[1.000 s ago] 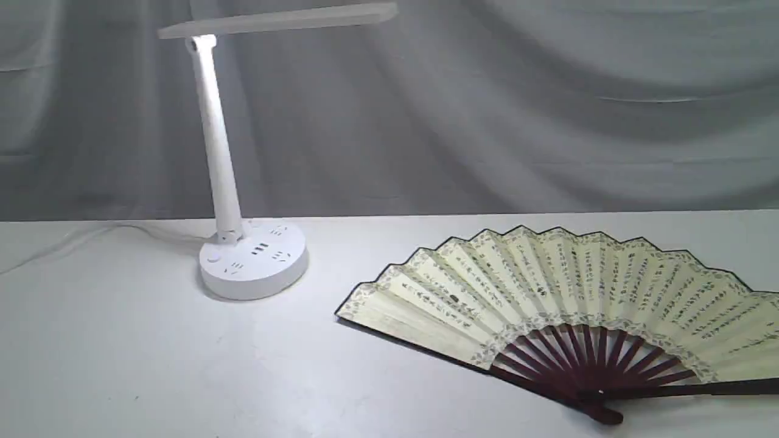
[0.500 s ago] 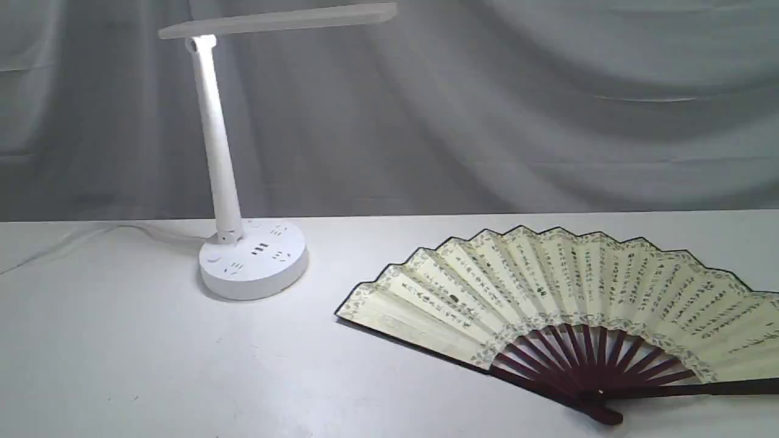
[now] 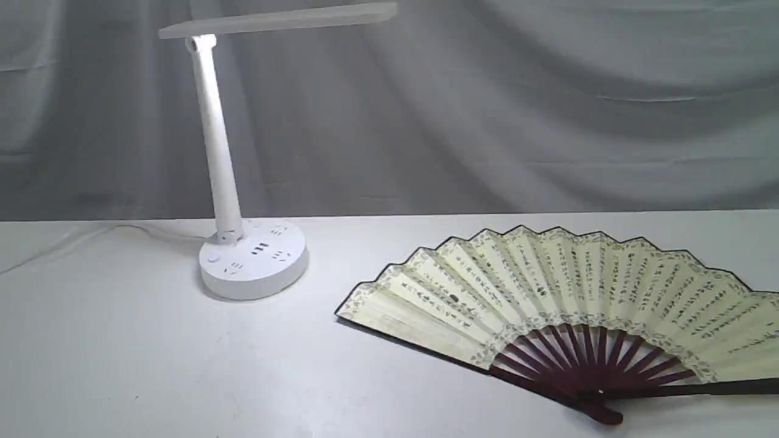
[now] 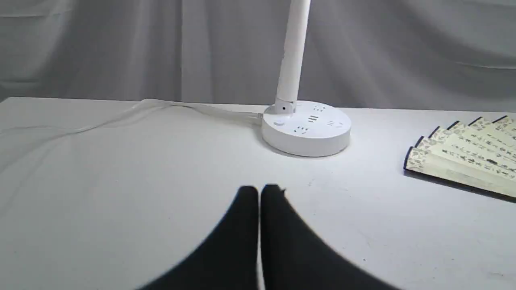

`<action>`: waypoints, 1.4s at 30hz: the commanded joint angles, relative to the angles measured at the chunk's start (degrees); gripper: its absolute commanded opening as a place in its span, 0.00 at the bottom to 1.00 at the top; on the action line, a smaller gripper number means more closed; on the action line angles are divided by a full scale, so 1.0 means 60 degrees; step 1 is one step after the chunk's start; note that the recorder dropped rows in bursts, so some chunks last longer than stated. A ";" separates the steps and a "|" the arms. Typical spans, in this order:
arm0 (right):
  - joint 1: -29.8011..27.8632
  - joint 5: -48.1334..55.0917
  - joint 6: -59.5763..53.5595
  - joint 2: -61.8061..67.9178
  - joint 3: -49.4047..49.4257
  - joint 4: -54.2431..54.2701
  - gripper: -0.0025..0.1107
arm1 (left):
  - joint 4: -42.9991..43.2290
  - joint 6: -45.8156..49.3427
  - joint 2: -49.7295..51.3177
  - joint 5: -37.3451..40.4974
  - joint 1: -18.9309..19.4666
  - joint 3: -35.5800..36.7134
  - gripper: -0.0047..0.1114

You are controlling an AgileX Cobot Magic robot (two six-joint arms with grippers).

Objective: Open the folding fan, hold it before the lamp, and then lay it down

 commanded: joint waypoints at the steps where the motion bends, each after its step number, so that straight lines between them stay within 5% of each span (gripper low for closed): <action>1: 0.0058 -0.0023 -0.0065 -0.0046 0.0034 -0.0093 0.02 | -0.0064 -0.0027 -0.0026 -0.0021 0.0008 0.0034 0.04; 42: -0.0206 -0.0021 -0.0065 -0.0046 0.0034 -0.0093 0.02 | -0.0064 -0.0027 -0.0026 -0.0021 0.0008 0.0034 0.04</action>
